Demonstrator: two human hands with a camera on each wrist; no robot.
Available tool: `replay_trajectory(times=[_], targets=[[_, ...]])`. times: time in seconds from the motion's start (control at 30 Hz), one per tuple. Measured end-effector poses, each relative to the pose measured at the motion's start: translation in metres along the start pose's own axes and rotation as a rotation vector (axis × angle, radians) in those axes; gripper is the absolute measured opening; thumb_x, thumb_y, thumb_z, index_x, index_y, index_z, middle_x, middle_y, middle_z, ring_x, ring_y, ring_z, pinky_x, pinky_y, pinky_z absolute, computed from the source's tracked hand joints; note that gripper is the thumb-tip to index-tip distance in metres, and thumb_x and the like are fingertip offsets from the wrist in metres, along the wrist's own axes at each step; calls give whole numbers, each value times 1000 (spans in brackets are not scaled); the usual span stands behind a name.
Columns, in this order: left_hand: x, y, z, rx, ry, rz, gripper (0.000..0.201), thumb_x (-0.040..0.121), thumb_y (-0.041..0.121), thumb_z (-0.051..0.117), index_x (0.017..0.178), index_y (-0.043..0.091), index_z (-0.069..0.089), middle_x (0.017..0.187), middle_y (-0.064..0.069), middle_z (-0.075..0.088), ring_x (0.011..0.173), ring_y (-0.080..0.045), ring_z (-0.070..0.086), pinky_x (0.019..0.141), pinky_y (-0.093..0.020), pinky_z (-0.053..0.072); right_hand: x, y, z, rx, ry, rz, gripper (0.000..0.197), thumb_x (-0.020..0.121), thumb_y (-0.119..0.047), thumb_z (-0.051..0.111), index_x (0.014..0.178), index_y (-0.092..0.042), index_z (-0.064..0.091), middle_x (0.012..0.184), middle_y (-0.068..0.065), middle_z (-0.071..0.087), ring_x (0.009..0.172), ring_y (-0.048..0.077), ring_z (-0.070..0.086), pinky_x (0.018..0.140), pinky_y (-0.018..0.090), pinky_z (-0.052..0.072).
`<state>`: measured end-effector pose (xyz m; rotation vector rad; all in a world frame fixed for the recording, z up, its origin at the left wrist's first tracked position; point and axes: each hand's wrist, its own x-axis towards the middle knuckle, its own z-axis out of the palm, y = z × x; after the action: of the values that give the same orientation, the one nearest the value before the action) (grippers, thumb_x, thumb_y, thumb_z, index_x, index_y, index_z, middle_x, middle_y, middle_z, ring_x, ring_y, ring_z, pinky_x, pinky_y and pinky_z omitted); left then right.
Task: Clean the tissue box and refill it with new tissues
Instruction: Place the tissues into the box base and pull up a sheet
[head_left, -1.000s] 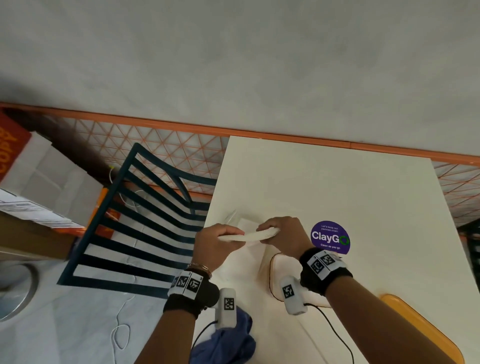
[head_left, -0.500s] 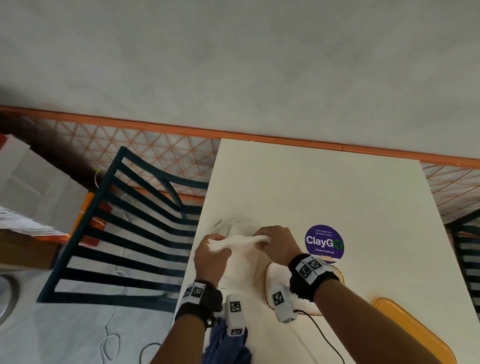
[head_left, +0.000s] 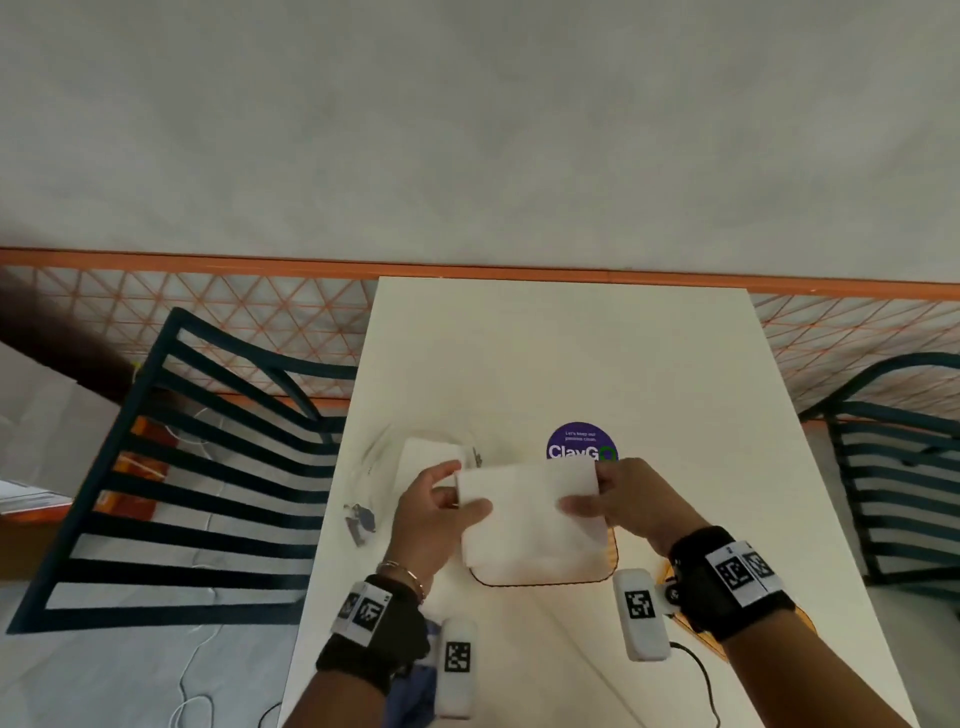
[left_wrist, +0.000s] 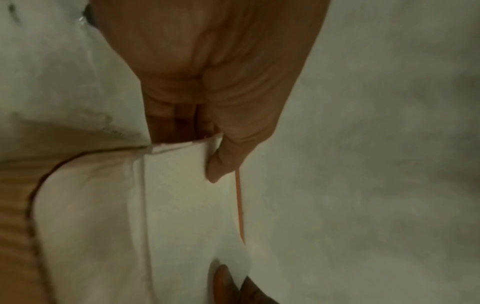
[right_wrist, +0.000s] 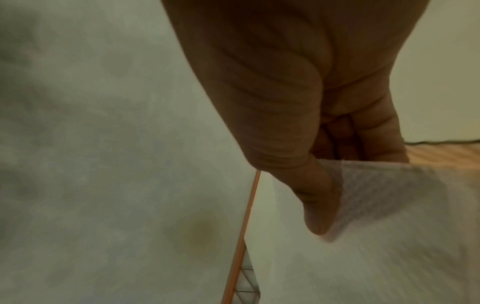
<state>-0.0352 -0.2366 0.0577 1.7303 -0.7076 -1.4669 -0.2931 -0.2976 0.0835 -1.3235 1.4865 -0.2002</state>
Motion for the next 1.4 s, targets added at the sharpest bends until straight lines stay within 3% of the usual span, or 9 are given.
replay_trajectory(times=[0.1, 0.2, 0.37, 0.47, 0.6, 0.77, 0.9, 1.1, 1.4], targets=[[-1, -20, 22, 125, 37, -17, 78, 62, 22, 90, 133, 24, 57, 96, 1, 79, 88, -16, 76, 89, -46, 61, -3, 27, 1, -58, 38, 90, 28, 65, -37, 87, 84, -17, 78, 82, 3, 78, 81, 27, 75, 77, 46, 62], [-6, -26, 35, 287, 114, 23, 75, 68, 23, 89, 135, 23, 54, 103, 4, 73, 93, -12, 70, 88, -31, 56, -5, 36, 8, -181, 85, 131, 21, 75, -34, 84, 71, -22, 67, 73, -3, 69, 68, 15, 66, 54, 22, 48], [-13, -21, 43, 375, 188, 84, 72, 75, 17, 84, 138, 21, 51, 110, -2, 72, 89, -10, 66, 78, -20, 47, -8, 34, 18, -268, 166, 101, 32, 80, -31, 82, 61, -31, 56, 66, -13, 57, 62, 1, 52, 50, 12, 34], [-14, -19, 44, 408, 198, 99, 70, 76, 15, 83, 139, 20, 51, 115, -5, 73, 90, -12, 66, 79, -19, 49, -8, 32, 21, -311, 184, 79, 17, 81, -32, 80, 74, -20, 71, 65, -14, 55, 67, 8, 56, 51, 12, 33], [-15, -19, 43, 521, 200, 150, 70, 76, 17, 81, 139, 22, 50, 115, 2, 68, 94, -12, 66, 78, -19, 49, -8, 29, 26, -362, 204, 88, 32, 77, -35, 83, 96, -9, 76, 68, -10, 58, 66, 10, 55, 49, 12, 32], [-27, -19, 43, 804, 228, 380, 64, 77, 24, 78, 135, 29, 51, 129, 11, 53, 115, -11, 56, 82, -18, 45, -16, 31, 23, -404, 329, 64, 46, 70, -33, 91, 108, -12, 74, 89, 0, 74, 77, 16, 68, 70, 26, 55], [-34, -28, 46, 1018, 4, 596, 54, 81, 26, 75, 131, 33, 57, 129, 14, 52, 123, -7, 47, 99, -19, 45, -23, 35, 27, -513, 292, -53, 38, 78, -22, 86, 112, -18, 70, 98, -3, 70, 79, 11, 66, 74, 24, 55], [-27, -37, 45, 1085, -133, 568, 45, 87, 16, 70, 130, 29, 61, 132, 10, 52, 128, -11, 45, 105, -23, 44, -26, 41, 46, -642, 127, -135, 56, 81, -17, 81, 132, -22, 61, 128, -3, 56, 108, 16, 63, 88, 21, 48], [-19, -32, 33, 1126, -149, 537, 56, 84, 8, 71, 134, 29, 58, 147, 11, 41, 137, -10, 36, 100, -25, 48, -21, 37, 48, -685, 163, -156, 54, 81, -11, 81, 130, -22, 62, 135, -2, 54, 106, 17, 65, 84, 20, 50]])
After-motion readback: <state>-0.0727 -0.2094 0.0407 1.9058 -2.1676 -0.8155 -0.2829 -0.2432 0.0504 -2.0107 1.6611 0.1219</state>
